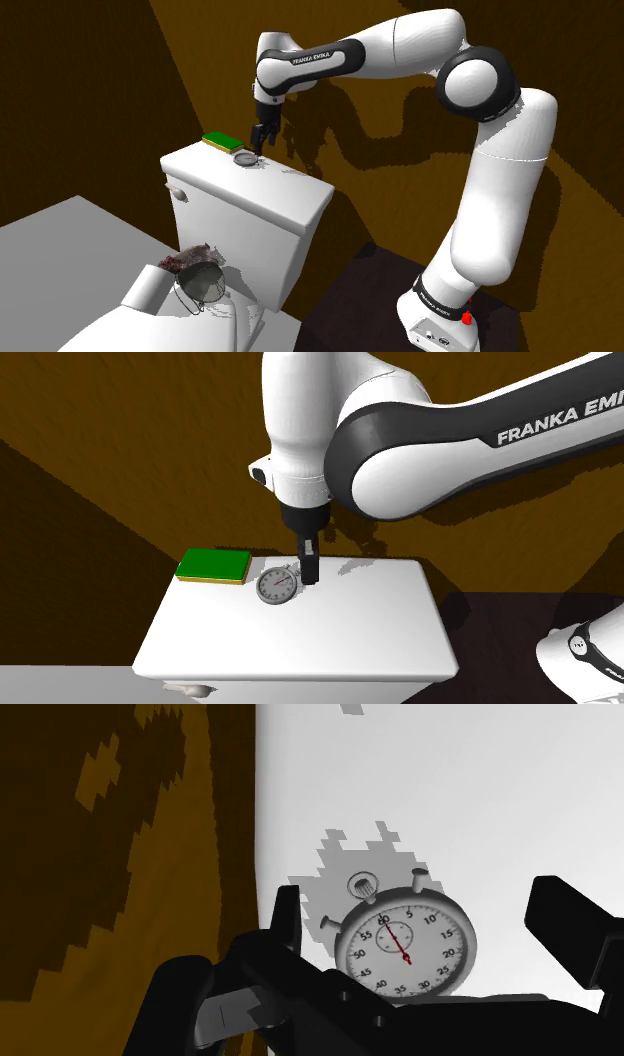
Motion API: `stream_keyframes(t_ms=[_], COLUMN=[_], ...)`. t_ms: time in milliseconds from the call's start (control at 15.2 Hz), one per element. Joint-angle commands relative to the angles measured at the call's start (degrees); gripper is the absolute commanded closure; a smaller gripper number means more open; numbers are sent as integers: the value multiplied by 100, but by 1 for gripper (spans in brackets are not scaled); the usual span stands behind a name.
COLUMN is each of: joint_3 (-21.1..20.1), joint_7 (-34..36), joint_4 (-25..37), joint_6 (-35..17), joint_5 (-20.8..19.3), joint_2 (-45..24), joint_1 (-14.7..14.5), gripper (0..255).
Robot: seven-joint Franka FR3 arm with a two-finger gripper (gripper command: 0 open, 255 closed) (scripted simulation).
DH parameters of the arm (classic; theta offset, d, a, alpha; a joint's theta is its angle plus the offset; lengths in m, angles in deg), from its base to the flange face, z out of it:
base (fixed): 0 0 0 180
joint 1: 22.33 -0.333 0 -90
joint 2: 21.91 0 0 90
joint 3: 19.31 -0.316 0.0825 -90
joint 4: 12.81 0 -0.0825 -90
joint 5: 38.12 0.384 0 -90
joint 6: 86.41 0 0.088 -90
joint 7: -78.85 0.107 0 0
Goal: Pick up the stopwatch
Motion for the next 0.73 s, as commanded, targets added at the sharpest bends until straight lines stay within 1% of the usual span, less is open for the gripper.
stream_keyframes(t_ms=[0, 396, 528, 594, 660], joint_3=[-10, -6, -6, -6, -7], joint_7=[-21, -15, -15, -14, -13], joint_4=[127, -171, -171, -174, -178], joint_6=[-60, -512, -512, -516, -516], joint_5=[-22, -34, -34, -34, -34], joint_2=[-177, -332, -331, -332, -328], joint_1=[-17, -18, -18, -19, -20], gripper=[0, 0, 0, 255, 255])
